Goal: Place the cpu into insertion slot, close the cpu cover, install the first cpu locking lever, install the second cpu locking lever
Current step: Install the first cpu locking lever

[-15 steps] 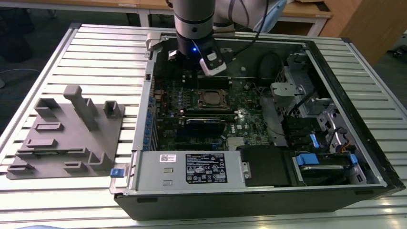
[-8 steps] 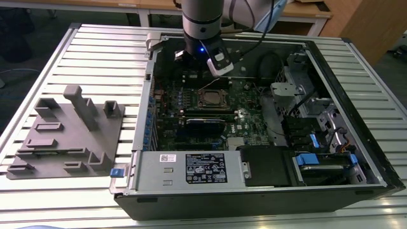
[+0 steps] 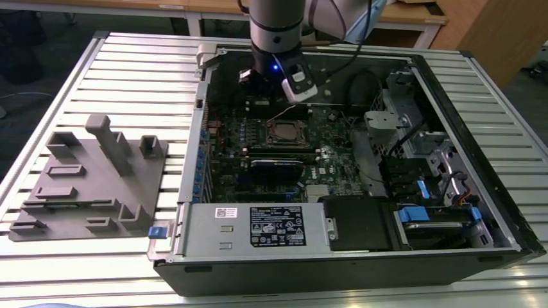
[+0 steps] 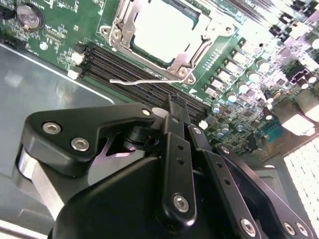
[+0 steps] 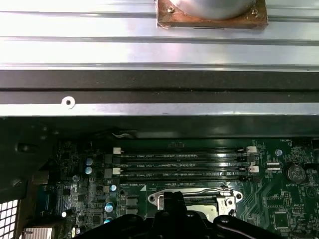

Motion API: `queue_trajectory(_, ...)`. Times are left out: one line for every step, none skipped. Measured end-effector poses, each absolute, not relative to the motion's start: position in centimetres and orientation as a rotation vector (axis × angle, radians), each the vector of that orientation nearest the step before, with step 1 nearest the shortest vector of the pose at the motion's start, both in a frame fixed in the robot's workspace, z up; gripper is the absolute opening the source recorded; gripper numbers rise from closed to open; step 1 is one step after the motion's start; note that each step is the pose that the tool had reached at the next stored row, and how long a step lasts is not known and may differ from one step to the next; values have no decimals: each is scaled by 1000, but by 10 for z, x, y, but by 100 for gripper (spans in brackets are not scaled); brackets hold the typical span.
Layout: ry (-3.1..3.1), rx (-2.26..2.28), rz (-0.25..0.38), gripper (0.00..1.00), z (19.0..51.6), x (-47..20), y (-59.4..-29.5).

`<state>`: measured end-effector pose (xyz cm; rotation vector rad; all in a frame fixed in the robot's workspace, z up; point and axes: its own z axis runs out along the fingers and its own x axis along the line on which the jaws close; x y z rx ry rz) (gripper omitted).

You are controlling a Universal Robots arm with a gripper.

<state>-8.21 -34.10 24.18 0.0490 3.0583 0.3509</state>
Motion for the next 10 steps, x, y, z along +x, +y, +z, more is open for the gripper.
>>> queue_trajectory(3058,51,349,10,241,-81,-341)
queue_trajectory(3059,52,346,10,240,-81,-340)
queue_trajectory(3059,53,338,10,240,-80,-339)
queue_trajectory(3060,54,324,10,240,-80,-338)
queue_trajectory(3061,55,314,10,240,-80,-338)
queue_trajectory(3061,56,312,10,239,-80,-337)
queue_trajectory(3061,56,312,10,239,-80,-337)
queue_trajectory(3061,55,312,10,239,-80,-337)
queue_trajectory(3061,56,312,10,239,-80,-337)
queue_trajectory(3061,56,312,10,239,-80,-337)
